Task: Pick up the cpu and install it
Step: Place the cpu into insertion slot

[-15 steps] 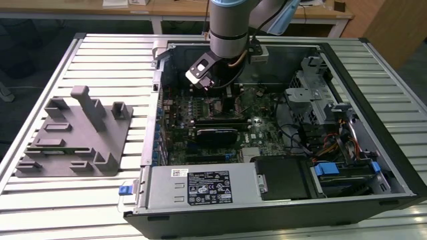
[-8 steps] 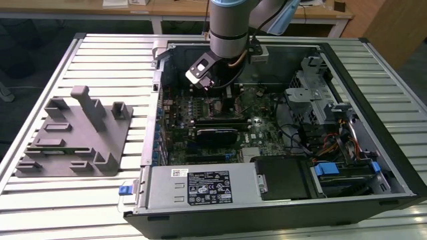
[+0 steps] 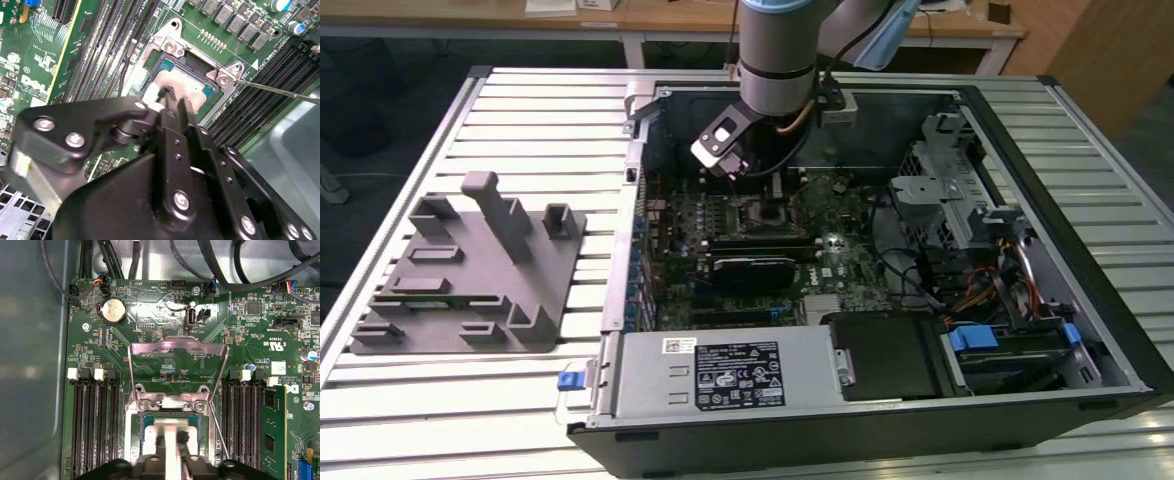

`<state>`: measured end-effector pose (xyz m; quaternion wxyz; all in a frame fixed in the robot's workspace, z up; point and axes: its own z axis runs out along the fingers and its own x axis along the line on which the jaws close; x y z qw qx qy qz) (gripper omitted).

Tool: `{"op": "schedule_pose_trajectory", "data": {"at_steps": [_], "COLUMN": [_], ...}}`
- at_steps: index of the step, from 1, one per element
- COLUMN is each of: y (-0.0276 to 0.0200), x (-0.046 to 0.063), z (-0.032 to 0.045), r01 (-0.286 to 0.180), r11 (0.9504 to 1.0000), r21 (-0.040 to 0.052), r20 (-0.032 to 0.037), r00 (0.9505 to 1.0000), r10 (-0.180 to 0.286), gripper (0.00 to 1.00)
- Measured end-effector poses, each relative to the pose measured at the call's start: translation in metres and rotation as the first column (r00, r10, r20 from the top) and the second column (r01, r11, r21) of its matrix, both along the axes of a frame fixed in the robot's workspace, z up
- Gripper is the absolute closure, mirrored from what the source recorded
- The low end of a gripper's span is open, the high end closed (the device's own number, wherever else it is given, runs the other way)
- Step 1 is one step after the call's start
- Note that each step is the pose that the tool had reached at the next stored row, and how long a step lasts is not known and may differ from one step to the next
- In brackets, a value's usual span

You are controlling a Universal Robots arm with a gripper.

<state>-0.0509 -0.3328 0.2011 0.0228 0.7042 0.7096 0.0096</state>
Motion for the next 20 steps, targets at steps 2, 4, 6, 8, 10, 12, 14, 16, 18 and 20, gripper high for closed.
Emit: {"op": "schedule_pose_trajectory", "data": {"at_steps": [2,4,6,8,10,12,14,16,18,20], "y": [0.0000,0.0000,0.0000,0.0000,0.0000,0.0000,-0.0001,0.0000,0.0000,-0.0002], "x": [0.0000,0.0000,0.0000,0.0000,0.0000,0.0000,-0.0001,0.0000,-0.0001,-0.0001], "z": [0.0001,0.0002,0.0003,0.0003,-0.0003,-0.0016,-0.0019,-0.0020,-0.0026,-0.0032], "r01": [0.000,0.000,0.000,0.000,0.000,0.000,0.000,0.000,0.000,0.000], "r11": [1.0000,1.0000,1.0000,1.0000,1.0000,1.0000,1.0000,1.0000,1.0000,1.0000], "r21": [0.0000,0.0000,0.0000,-0.0001,0.0005,0.0021,0.0021,0.0021,0.0020,0.0014], "r20": [0.0000,0.0000,0.0000,0.0000,0.0000,-0.0001,-0.0003,-0.0003,-0.0005,-0.0008], "r00": [1.0000,1.0000,1.0000,1.0000,1.0000,1.0000,1.0000,1.0000,1.0000,1.0000], "r10": [0.000,0.000,0.000,0.000,0.000,0.000,0.000,0.000,0.000,0.000], "gripper": [0.82,0.89,0.89,0.89,0.89,0.89,0.89,0.89,0.89,0.89]}}
